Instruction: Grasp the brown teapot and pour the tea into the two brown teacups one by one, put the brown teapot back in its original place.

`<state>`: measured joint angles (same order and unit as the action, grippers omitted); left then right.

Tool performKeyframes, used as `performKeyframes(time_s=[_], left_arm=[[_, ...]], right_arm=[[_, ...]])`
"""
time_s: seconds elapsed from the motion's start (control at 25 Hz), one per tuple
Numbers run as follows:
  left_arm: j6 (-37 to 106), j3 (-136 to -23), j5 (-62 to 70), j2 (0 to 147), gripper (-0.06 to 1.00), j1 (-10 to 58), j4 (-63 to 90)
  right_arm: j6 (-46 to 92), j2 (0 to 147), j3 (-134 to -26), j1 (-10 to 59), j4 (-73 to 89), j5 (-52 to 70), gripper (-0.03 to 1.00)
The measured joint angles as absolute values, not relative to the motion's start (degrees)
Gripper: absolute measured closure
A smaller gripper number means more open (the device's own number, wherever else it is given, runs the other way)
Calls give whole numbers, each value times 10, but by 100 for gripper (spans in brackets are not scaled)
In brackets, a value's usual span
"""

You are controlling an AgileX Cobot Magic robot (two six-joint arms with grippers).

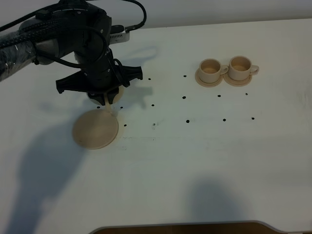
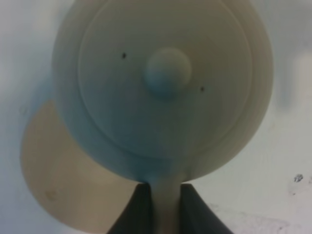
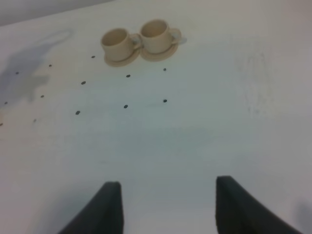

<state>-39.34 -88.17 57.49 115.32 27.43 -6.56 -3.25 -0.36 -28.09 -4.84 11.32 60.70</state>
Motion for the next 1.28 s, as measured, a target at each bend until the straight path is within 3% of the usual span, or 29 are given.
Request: performKeyframes(time_s=[0.92, 1.28], left_arm=[[-18, -882, 568, 1153, 81, 274, -5], [61, -882, 572, 1153, 81, 274, 0]], right_arm=[[-33, -4, -281, -48, 113, 607, 52], [-33, -4, -281, -48, 113, 607, 52]])
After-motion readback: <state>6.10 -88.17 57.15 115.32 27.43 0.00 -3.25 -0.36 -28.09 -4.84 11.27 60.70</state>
